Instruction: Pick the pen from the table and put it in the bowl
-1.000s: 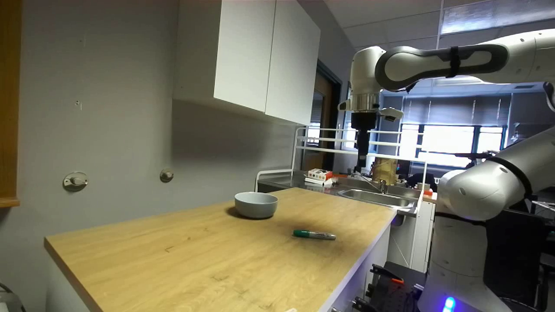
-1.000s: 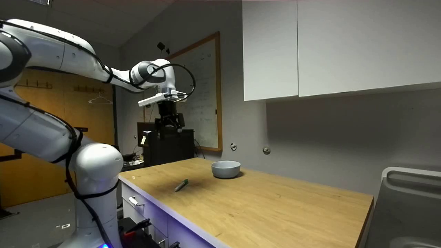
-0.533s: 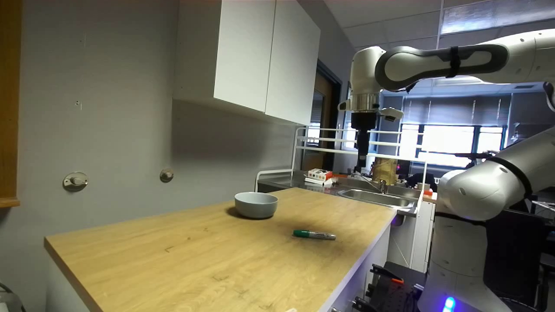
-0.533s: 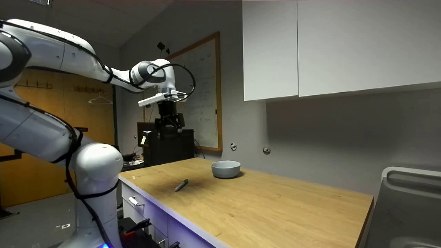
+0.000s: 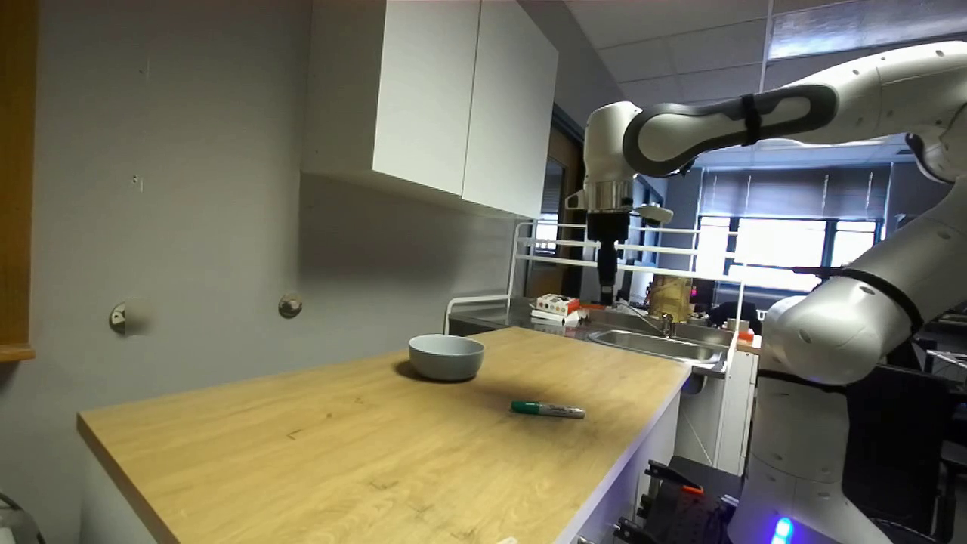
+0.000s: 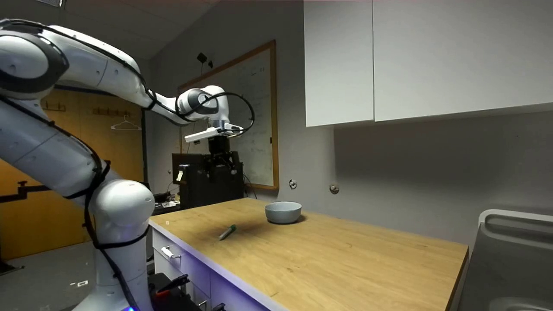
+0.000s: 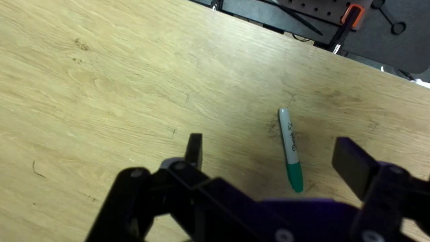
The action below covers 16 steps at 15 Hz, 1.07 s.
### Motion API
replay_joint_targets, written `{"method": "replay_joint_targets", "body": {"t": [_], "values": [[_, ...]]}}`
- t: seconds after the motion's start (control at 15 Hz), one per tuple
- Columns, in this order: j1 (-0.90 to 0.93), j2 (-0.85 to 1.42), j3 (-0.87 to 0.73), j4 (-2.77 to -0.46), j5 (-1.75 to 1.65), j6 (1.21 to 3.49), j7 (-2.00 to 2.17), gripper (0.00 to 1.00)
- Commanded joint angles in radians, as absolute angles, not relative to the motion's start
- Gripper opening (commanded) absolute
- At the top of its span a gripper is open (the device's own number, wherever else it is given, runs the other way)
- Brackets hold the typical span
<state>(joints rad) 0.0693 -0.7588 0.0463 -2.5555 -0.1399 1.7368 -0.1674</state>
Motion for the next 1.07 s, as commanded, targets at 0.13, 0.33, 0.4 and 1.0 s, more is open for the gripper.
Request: {"method": "replay_joint_targets", "body": {"t": [0.13, 0.33, 0.4, 1.0], "values": [[0.095, -0.44, 0.039, -2.426, -0.085, 1.88, -0.147, 1.0], [0.107, -0.298, 0.043, -2.359, -0.017, 1.908, -0.156, 1.0], [0.109, -0.254, 0.045, -2.334, 0.001, 1.908, -0.161, 1.0], [0.107, -0.018, 0.058, -2.249, 0.026, 1.89, -0.243, 1.0]]}}
